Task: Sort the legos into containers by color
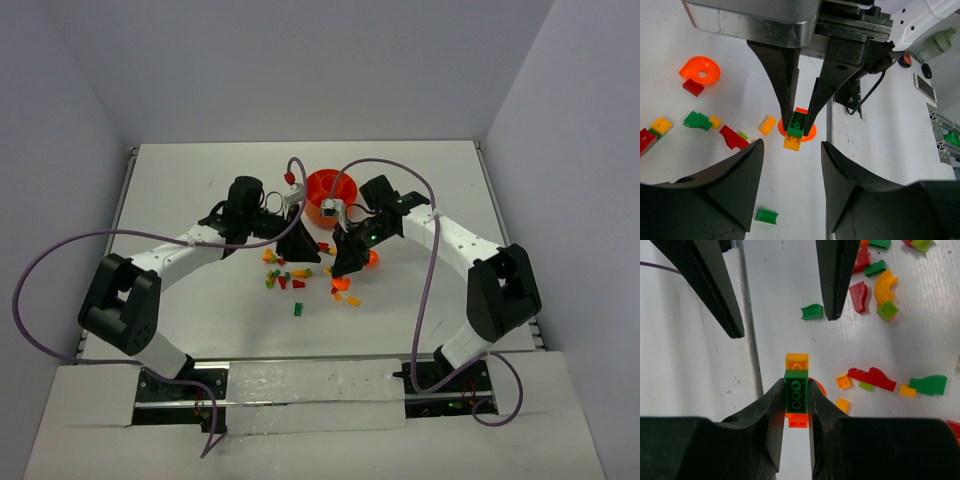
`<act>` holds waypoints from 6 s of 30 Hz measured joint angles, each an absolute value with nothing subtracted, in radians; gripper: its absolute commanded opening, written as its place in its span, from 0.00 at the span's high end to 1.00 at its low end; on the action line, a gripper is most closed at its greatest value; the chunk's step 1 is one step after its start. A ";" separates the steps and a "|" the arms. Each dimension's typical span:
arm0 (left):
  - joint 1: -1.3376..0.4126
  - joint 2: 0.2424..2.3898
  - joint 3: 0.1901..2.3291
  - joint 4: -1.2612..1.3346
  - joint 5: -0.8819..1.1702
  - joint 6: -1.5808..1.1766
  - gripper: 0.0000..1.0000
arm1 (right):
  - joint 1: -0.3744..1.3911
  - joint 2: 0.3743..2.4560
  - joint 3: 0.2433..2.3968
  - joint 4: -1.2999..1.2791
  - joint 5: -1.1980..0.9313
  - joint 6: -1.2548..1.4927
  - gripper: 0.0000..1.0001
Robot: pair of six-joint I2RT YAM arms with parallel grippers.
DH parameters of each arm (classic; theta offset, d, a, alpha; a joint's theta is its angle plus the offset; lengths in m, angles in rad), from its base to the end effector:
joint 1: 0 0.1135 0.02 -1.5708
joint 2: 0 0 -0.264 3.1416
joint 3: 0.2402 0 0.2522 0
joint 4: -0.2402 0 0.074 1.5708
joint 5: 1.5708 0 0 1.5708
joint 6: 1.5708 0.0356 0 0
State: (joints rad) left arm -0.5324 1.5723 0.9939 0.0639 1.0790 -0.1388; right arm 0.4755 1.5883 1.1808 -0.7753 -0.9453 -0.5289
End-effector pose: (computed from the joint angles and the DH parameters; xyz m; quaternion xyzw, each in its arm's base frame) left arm 0.2747 -0.1983 0.2491 0.3988 0.6761 -0.5614 0.2621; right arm 0.2617 0.1672 0.2477 -0.4975 0.7235 0.4420 0.1835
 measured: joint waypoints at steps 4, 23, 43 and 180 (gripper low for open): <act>-0.540 1.575 0.994 0.072 1.080 -0.142 0.41 | 0.476 1.589 1.189 -0.778 -0.980 -0.513 1.00; -0.574 1.592 0.963 0.077 1.109 -0.147 0.50 | 0.464 1.593 1.210 -0.781 -1.069 -0.479 1.00; -0.573 1.607 0.957 0.079 1.129 -0.123 1.00 | 0.427 1.610 1.212 -0.790 -1.095 -0.482 1.00; -0.226 1.665 1.006 -0.426 0.180 0.139 0.42 | 0.240 1.622 0.991 -0.548 -0.169 -0.172 0.35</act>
